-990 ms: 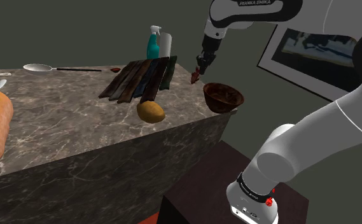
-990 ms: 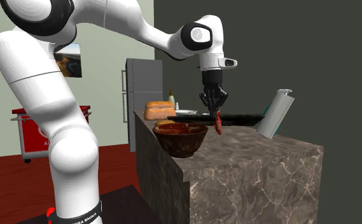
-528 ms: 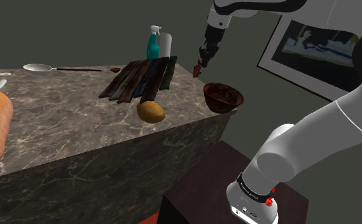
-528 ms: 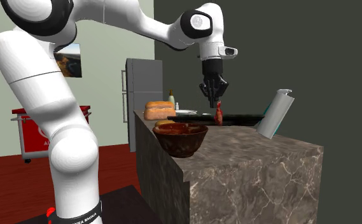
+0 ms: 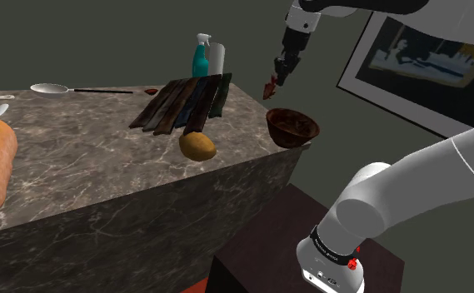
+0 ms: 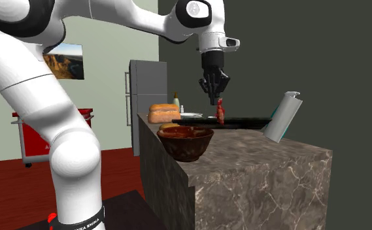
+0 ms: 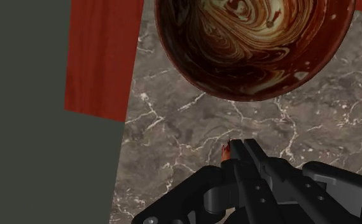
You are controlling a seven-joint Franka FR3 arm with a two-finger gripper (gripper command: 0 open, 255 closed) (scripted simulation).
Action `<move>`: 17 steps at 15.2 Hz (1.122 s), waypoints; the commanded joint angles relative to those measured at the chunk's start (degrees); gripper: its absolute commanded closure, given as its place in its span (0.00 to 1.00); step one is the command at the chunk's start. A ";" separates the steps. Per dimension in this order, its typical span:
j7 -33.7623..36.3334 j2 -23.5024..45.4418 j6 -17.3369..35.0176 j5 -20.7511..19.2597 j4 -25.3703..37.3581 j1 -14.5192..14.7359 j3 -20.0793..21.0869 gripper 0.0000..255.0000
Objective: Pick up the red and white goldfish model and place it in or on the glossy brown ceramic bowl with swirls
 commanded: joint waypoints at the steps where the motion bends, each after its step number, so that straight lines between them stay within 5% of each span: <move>1: -0.81 -3.76 -0.80 -0.85 -2.87 -0.72 -0.42 1.00; 7: -4.28 -15.92 -4.89 -4.07 -10.56 -3.70 -2.31 1.00; 17: -3.92 -17.74 2.15 -5.08 -19.40 -4.27 -3.23 1.00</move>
